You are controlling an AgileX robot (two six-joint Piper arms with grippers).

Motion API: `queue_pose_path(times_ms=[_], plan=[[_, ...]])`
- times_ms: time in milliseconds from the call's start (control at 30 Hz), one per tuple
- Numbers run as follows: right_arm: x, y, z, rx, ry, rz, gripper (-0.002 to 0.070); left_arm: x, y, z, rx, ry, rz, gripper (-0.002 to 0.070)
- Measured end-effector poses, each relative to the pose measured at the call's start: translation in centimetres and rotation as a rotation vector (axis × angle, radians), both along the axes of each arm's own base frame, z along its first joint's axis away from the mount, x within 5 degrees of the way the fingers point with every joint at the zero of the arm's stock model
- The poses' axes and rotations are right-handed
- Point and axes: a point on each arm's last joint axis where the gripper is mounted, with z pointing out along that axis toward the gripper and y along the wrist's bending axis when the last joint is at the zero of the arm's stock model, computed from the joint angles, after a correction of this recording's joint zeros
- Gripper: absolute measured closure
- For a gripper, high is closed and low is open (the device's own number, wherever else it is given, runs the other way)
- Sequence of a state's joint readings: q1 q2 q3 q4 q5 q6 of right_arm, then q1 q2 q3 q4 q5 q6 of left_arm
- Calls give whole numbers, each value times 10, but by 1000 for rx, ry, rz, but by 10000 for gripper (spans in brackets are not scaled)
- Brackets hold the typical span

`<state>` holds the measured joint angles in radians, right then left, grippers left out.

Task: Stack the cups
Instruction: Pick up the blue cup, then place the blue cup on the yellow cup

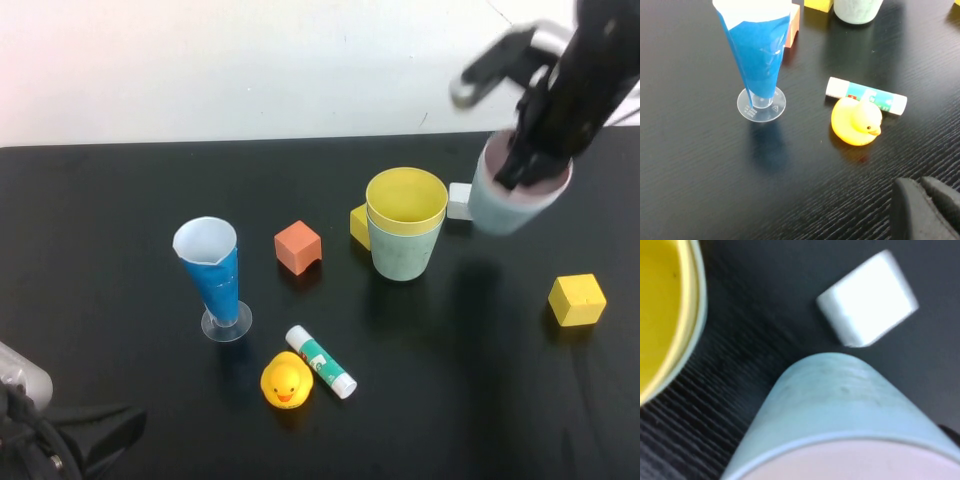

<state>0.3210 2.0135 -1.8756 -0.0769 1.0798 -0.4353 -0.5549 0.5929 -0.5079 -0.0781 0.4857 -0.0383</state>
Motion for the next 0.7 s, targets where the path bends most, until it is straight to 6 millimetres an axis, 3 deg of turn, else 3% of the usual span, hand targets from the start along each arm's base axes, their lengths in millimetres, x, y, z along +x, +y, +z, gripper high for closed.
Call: queue_pose_path(times_ms=[200,300,433,700], plan=[[-27,-2,89,109,-156,61,600,0,0,0,4,-3,0,675],[-40,7,112,202,-161,164,601,0,0,0,9,-6,0,675],[-46,28,107,242,-124,260,601,1,1,0,21,-13,0,675],[-34,63,68,235,-47,331,601,1,1,0,32,-15,0,675]])
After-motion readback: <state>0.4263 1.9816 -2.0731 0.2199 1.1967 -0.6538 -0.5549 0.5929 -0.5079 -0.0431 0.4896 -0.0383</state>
